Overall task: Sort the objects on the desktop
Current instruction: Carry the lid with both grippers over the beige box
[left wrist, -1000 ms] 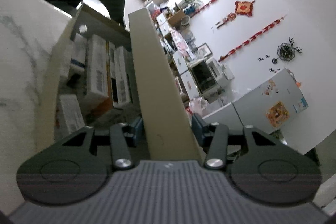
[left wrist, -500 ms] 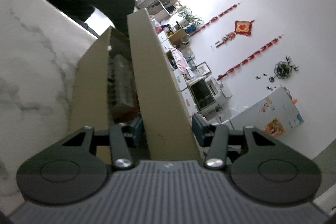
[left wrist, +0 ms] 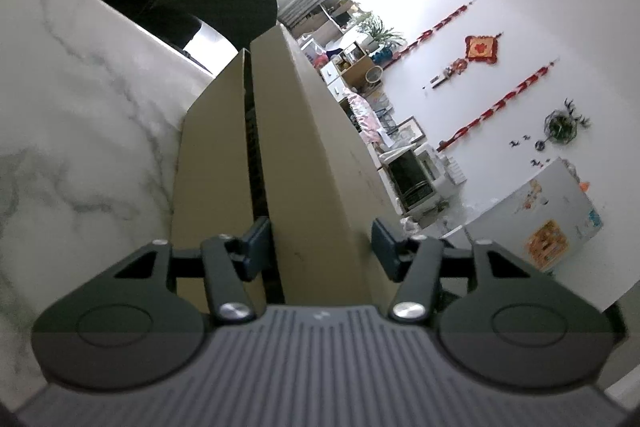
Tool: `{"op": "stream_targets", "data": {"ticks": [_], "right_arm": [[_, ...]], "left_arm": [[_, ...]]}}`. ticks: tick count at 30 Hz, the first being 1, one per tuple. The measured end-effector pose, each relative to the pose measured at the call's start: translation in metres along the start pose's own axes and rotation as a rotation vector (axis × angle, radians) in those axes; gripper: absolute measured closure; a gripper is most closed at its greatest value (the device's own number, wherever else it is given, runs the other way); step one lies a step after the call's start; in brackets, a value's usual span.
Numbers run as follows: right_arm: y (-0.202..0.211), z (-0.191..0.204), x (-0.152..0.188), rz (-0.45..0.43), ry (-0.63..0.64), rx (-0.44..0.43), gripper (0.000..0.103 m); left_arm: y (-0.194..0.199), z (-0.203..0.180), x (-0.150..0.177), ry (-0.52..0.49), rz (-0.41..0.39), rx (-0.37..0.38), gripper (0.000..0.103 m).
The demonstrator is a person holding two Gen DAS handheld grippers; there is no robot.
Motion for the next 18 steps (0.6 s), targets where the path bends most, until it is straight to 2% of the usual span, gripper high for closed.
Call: {"op": "stream_targets", "data": {"ticks": [2, 3, 4, 6, 12, 13, 15, 18], "right_arm": [[-0.007, -0.008, -0.004, -0.001, -0.027, 0.010, 0.038], [-0.010, -0.014, -0.005, 0.005, -0.056, 0.005, 0.038], [-0.013, -0.019, -0.006, 0.012, -0.082, -0.002, 0.038], [-0.020, -0.030, -0.006, 0.024, -0.134, -0.024, 0.038], [-0.036, -0.049, 0.000, 0.056, -0.243, -0.108, 0.041], [-0.037, -0.050, 0.001, 0.057, -0.238, -0.104, 0.045], [-0.035, -0.047, 0.003, 0.048, -0.219, -0.095, 0.045], [-0.031, -0.039, 0.002, 0.036, -0.192, -0.083, 0.046]], "left_arm": [[0.006, -0.006, 0.000, -0.058, -0.026, -0.060, 0.037], [0.009, -0.009, -0.001, -0.089, -0.041, -0.093, 0.024], [0.012, -0.012, -0.001, -0.119, -0.056, -0.126, 0.023], [0.012, -0.013, -0.004, -0.157, -0.064, -0.165, 0.023], [-0.010, 0.006, -0.015, -0.064, 0.009, -0.116, 0.024], [-0.013, 0.009, -0.016, -0.043, 0.015, -0.096, 0.025], [-0.016, 0.010, -0.015, -0.016, 0.022, -0.059, 0.031], [-0.016, 0.009, -0.014, -0.009, 0.017, -0.034, 0.032]]}}
Point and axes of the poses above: each gripper's, at about its wrist camera, not at the fingertips, and y roughly against the way its jaws point, z to its left, x to its underside, the point moved 4 cm from there along -y, roughly the way its jaws point, and after that the axes turned 2 degrees about -x, right-handed, at the moved point
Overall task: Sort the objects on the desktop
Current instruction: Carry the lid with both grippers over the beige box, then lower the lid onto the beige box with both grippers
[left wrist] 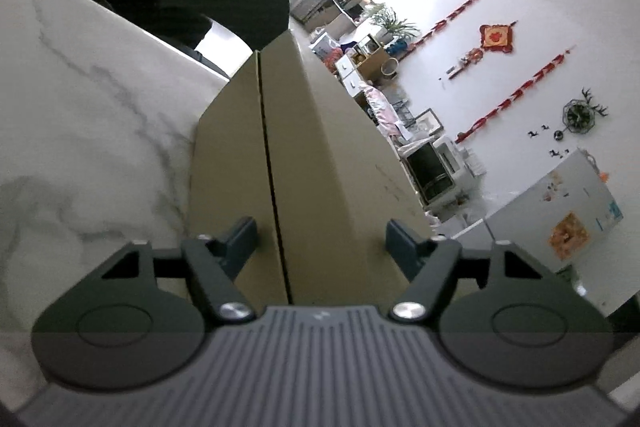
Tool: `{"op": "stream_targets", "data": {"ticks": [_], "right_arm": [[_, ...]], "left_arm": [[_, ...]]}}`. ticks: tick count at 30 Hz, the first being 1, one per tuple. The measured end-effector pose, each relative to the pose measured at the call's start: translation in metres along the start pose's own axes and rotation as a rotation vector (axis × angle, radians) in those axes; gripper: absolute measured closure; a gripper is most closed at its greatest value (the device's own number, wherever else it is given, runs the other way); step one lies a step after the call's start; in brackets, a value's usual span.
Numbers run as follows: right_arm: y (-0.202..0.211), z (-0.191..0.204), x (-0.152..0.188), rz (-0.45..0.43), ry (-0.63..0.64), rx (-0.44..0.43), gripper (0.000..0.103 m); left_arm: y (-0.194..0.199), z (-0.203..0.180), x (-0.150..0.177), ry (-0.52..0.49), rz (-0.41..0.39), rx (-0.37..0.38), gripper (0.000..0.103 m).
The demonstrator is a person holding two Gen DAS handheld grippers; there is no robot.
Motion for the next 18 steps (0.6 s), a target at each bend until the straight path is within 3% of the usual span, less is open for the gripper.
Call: {"op": "stream_targets", "data": {"ticks": [7, 18], "right_arm": [[0.007, 0.032, 0.000, -0.023, 0.111, 0.036, 0.046], [0.000, 0.049, 0.003, -0.035, 0.198, 0.101, 0.045]], "left_arm": [[0.011, -0.001, 0.001, 0.004, -0.027, 0.017, 0.044], [0.007, 0.008, 0.009, 0.032, -0.017, -0.027, 0.045]]}}
Point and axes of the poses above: each gripper's, at about its wrist camera, not at the fingertips, and y roughly against the way its jaws point, z to its left, x to its underside, the point moved 4 cm from there along -y, roughly the way its jaws point, and after that the axes turned 2 degrees about -x, right-handed, at the moved point
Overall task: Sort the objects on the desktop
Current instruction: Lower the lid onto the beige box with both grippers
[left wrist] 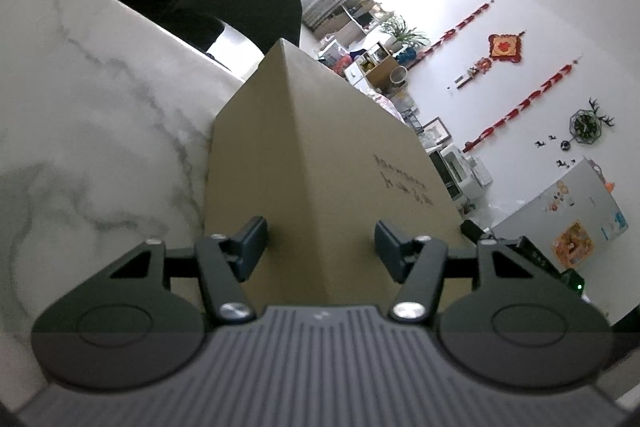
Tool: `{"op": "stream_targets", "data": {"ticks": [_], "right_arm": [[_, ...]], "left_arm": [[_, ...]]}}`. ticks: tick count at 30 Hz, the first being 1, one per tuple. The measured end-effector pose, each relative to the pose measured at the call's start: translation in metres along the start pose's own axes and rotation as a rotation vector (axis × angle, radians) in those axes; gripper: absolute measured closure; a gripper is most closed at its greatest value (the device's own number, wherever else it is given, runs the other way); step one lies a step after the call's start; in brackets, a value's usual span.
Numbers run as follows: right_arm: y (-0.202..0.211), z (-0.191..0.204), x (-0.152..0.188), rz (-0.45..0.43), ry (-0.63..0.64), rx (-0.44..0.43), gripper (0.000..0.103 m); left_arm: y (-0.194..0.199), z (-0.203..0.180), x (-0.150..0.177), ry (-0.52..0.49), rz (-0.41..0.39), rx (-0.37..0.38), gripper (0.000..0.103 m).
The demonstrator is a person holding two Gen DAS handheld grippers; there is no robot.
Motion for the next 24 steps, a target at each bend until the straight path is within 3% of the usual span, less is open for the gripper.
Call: {"op": "stream_targets", "data": {"ticks": [13, 24], "right_arm": [[-0.003, -0.030, 0.010, -0.032, -0.053, -0.003, 0.046], [-0.002, -0.025, 0.017, -0.054, 0.068, 0.075, 0.038]], "left_arm": [[0.000, -0.008, 0.003, -0.036, -0.014, -0.048, 0.043], [0.001, -0.005, 0.010, -0.034, -0.039, -0.083, 0.044]]}}
Point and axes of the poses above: each gripper's, at about its wrist camera, not at the fingertips, and y roughly against the way its jaws point, z to its left, x to its underside, the point moved 4 cm from there along -y, roughly the way its jaws point, and after that the axes turned 2 degrees about -x, right-handed, at the moved point
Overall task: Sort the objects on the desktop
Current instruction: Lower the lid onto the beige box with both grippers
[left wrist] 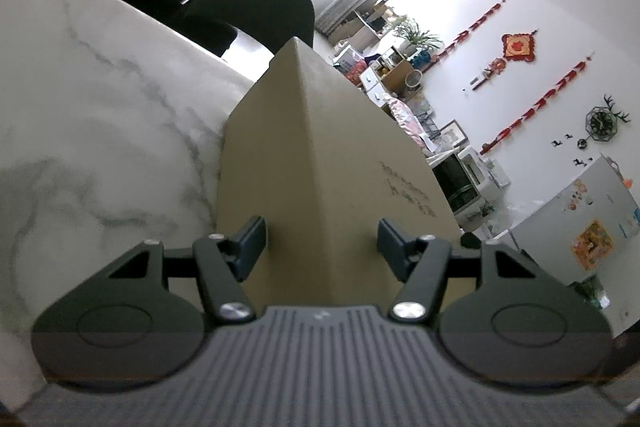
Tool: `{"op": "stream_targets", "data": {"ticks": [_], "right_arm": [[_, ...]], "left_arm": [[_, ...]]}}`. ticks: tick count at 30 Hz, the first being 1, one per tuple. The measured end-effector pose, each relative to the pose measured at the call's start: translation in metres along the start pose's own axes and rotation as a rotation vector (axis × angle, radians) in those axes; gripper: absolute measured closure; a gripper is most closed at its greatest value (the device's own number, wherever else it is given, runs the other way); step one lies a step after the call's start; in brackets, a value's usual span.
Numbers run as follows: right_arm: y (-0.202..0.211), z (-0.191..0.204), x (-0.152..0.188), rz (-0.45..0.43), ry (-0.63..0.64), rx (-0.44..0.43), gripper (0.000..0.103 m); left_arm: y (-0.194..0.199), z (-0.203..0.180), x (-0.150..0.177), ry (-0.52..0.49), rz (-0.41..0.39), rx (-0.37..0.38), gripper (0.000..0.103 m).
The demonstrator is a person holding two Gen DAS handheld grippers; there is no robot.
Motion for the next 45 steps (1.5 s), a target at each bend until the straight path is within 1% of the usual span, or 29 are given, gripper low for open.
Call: {"op": "stream_targets", "data": {"ticks": [1, 3, 4, 6, 7, 9, 11, 14, 16, 21, 26, 31, 34, 36, 41, 45], "right_arm": [[0.003, 0.005, -0.001, -0.016, 0.038, 0.037, 0.036], [0.010, 0.017, -0.005, -0.061, 0.126, 0.107, 0.036], [0.014, 0.025, -0.006, -0.090, 0.176, 0.136, 0.034], [0.020, 0.045, -0.009, -0.139, 0.270, 0.157, 0.029], [0.019, 0.054, -0.009, -0.141, 0.312, 0.159, 0.026], [0.014, 0.073, -0.009, -0.141, 0.396, 0.162, 0.025], [0.001, 0.090, -0.013, -0.113, 0.463, 0.175, 0.025], [-0.024, 0.111, -0.023, -0.062, 0.525, 0.189, 0.025], [-0.040, 0.117, -0.031, -0.035, 0.538, 0.199, 0.025], [-0.076, 0.126, -0.048, 0.016, 0.529, 0.211, 0.025], [-0.112, 0.124, -0.050, 0.067, 0.531, 0.237, 0.025], [-0.138, 0.115, -0.047, 0.133, 0.526, 0.268, 0.024], [-0.140, 0.114, -0.047, 0.142, 0.534, 0.266, 0.024], [-0.142, 0.113, -0.042, 0.157, 0.560, 0.290, 0.022], [-0.147, 0.115, -0.033, 0.176, 0.610, 0.317, 0.017], [-0.152, 0.113, -0.027, 0.187, 0.639, 0.331, 0.015]], "left_arm": [[0.004, -0.004, -0.002, -0.027, -0.026, -0.032, 0.045], [0.014, -0.016, -0.007, -0.103, -0.101, -0.087, 0.044], [0.016, -0.024, -0.010, -0.140, -0.125, -0.096, 0.043], [0.019, -0.041, -0.017, -0.212, -0.159, -0.103, 0.040], [0.017, -0.048, -0.020, -0.244, -0.164, -0.108, 0.039], [0.005, -0.061, -0.028, -0.291, -0.152, -0.115, 0.040], [-0.011, -0.068, -0.039, -0.321, -0.135, -0.126, 0.040], [-0.034, -0.074, -0.057, -0.354, -0.108, -0.172, 0.040], [-0.046, -0.075, -0.067, -0.372, -0.093, -0.202, 0.041], [-0.075, -0.072, -0.084, -0.380, -0.063, -0.235, 0.041], [-0.093, -0.070, -0.086, -0.389, -0.039, -0.266, 0.041], [-0.095, -0.069, -0.085, -0.402, -0.039, -0.274, 0.040], [-0.096, -0.070, -0.081, -0.426, -0.035, -0.286, 0.039], [-0.097, -0.073, -0.081, -0.435, -0.032, -0.293, 0.039], [-0.101, -0.076, -0.084, -0.444, -0.027, -0.301, 0.037], [-0.104, -0.081, -0.083, -0.477, -0.018, -0.324, 0.035]]}}
Point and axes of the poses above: each gripper's, at about its wrist camera, not at the fingertips, and y roughly against the way its jaws point, z to its left, x to its underside, the point moved 4 cm from there along -y, roughly the way its jaws point, and after that the axes turned 2 degrees about -x, right-handed, at the moved point
